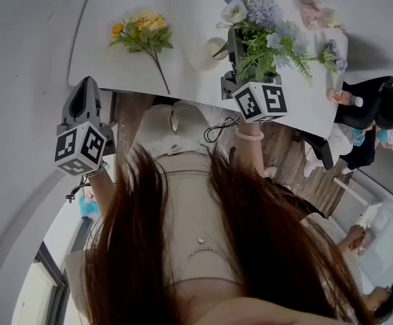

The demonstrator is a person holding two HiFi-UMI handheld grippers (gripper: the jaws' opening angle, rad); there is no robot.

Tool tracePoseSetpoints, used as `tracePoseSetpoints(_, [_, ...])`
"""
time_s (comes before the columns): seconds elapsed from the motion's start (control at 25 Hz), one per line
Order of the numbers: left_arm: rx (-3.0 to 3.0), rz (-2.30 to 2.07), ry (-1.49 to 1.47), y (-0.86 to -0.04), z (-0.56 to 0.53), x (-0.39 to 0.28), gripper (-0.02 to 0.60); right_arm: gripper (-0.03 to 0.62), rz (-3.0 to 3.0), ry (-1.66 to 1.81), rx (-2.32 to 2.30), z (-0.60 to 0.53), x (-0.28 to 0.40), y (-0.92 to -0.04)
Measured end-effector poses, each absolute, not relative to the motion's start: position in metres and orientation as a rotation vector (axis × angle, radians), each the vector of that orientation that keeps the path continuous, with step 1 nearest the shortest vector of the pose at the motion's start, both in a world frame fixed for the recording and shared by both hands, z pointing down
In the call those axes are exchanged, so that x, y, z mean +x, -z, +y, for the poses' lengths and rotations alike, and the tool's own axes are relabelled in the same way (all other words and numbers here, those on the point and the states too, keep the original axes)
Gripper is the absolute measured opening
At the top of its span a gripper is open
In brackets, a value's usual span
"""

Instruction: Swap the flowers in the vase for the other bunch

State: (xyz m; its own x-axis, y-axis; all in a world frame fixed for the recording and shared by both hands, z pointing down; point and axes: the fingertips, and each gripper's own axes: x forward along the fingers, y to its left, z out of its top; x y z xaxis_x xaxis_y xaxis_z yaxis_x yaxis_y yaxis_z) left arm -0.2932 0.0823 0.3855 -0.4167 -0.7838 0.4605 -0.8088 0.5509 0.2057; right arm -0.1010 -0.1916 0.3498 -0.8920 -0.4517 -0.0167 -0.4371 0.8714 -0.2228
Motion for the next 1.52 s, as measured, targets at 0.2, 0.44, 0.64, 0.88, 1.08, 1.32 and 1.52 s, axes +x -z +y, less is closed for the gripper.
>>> tracePoseSetpoints(0.2, [1.286, -2.272, -0.07, -0.386, 0.08, -0.292, 0.003, 0.101, 3.025, 0.334, -0.696, -0.189, -0.105, -0.362])
tracePoseSetpoints(0.44, [1.29, -2.269, -0.074, -0.386, 0.079, -0.291, 0.003, 0.106, 3.083, 0.349, -0.681, -0.183, -0.109, -0.375])
tracePoseSetpoints(0.64, [1.304, -2.26, -0.079, -0.385, 0.077, -0.291, 0.003, 0.117, 3.143, 0.37, -0.671, -0.178, -0.113, -0.385])
tracePoseSetpoints(0.88, [1.326, -2.25, -0.083, -0.385, 0.076, -0.29, 0.003, 0.133, 3.194, 0.391, -0.67, -0.171, -0.112, -0.394])
tracePoseSetpoints(1.08, [1.354, -2.237, -0.088, -0.382, 0.071, -0.288, 0.003, 0.149, 3.235, 0.441, -0.667, -0.168, -0.111, -0.4])
tracePoseSetpoints(1.32, [1.389, -2.217, -0.088, -0.379, 0.067, -0.285, 0.003, 0.172, 3.291, 0.502, -0.676, -0.164, -0.104, -0.406])
tracePoseSetpoints(1.52, [1.431, -2.196, -0.089, -0.378, 0.057, -0.285, 0.003, 0.189, 3.306, 0.537, -0.69, -0.164, -0.1, -0.407])
